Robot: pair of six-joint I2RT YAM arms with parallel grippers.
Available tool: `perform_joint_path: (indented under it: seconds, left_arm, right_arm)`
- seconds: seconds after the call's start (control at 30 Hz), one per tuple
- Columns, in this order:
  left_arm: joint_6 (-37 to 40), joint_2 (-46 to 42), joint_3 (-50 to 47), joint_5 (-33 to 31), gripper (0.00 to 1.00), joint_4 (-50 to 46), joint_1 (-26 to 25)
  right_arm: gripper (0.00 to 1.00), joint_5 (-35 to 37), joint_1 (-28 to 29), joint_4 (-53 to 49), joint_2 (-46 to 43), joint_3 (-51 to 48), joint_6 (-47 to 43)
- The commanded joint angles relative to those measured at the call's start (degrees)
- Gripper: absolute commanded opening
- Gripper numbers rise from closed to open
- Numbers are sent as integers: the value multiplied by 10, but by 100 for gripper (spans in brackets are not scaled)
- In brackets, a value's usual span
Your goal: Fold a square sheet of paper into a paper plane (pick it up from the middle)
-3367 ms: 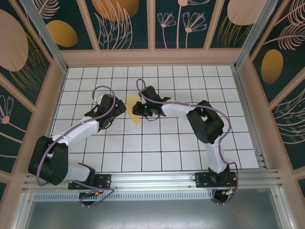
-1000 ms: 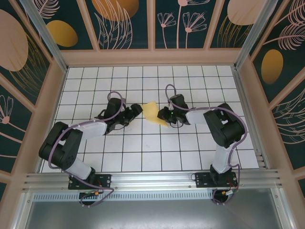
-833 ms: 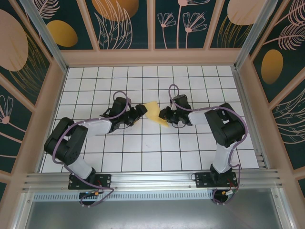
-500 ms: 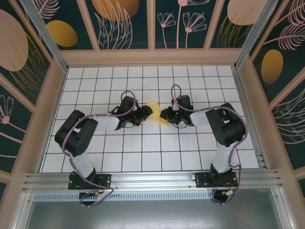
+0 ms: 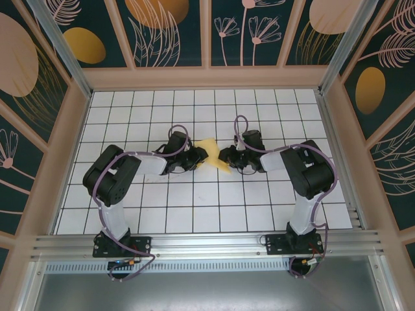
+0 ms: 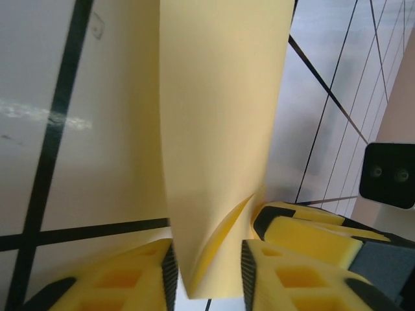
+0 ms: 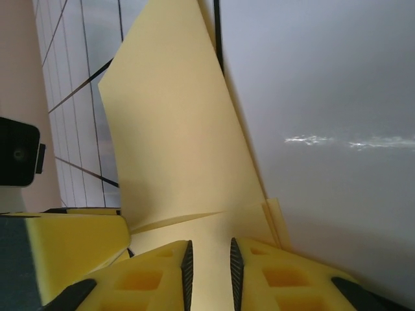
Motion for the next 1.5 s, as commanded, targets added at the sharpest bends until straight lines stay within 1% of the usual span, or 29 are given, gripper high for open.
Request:
perform_joint_path:
  seconds: [0.0, 0.03, 0.2, 0.27, 0.3, 0.4, 0.43, 0.53, 0.63, 0.67, 0.77, 0.87, 0.93, 1.0, 1.1, 1.2, 1.3, 1.47]
  left_arm:
    - [-6, 10, -1, 9, 30, 31, -3]
    - [-6, 10, -1, 10, 29, 37, -3]
    - [-8, 14, 4, 11, 14, 50, -2]
    - [-9, 12, 3, 11, 12, 52, -2]
    - [-7, 10, 5, 9, 11, 48, -2]
    - [-4, 4, 7, 6, 9, 38, -3]
    - [-2, 2, 8, 6, 8, 35, -3]
    - [-2, 1, 14, 6, 8, 25, -2]
    - [-4, 0, 17, 6, 7, 15, -2]
    - [-5, 0, 19, 6, 8, 10, -2]
    - [-3, -3, 24, 5, 7, -2, -3]
    - [-3, -6, 30, 4, 7, -13, -3]
    - [-1, -8, 33, 4, 7, -21, -2]
    - [2, -10, 37, 4, 7, -30, -3]
    - [3, -22, 35, 3, 7, -40, -2]
    - [14, -35, 33, 5, 6, -63, -3]
    - [20, -45, 25, 16, 6, -75, -1]
    - [27, -64, 14, 20, 6, -93, -1]
  right_arm:
    - [29, -2, -5, -18, -11, -19, -24]
    - [31, -1, -5, -16, -15, -18, -30]
    - [46, 8, -5, -12, -48, -11, -70]
    - [53, 20, -6, -21, -69, -6, -95]
    - [57, 37, -6, -29, -83, -5, -107]
    - [65, 84, -6, -52, -124, -6, -148]
    - [66, 97, -5, -59, -135, -8, -164]
    - [65, 145, 10, -62, -176, -31, -234]
    - [64, 185, 42, -66, -211, -54, -321]
    - [64, 208, 55, -68, -219, -58, -346]
    - [66, 269, 91, -47, -225, -73, -400]
    - [65, 300, 114, -2, -214, -100, -456]
    - [65, 313, 132, 31, -210, -120, -492]
    - [64, 316, 147, 38, -204, -126, -522]
    - [60, 330, 169, 61, -192, -137, -555]
    - [57, 339, 182, 92, -178, -146, -575]
    - [56, 344, 193, 123, -162, -152, -595]
    - [56, 320, 201, 162, -150, -161, -612]
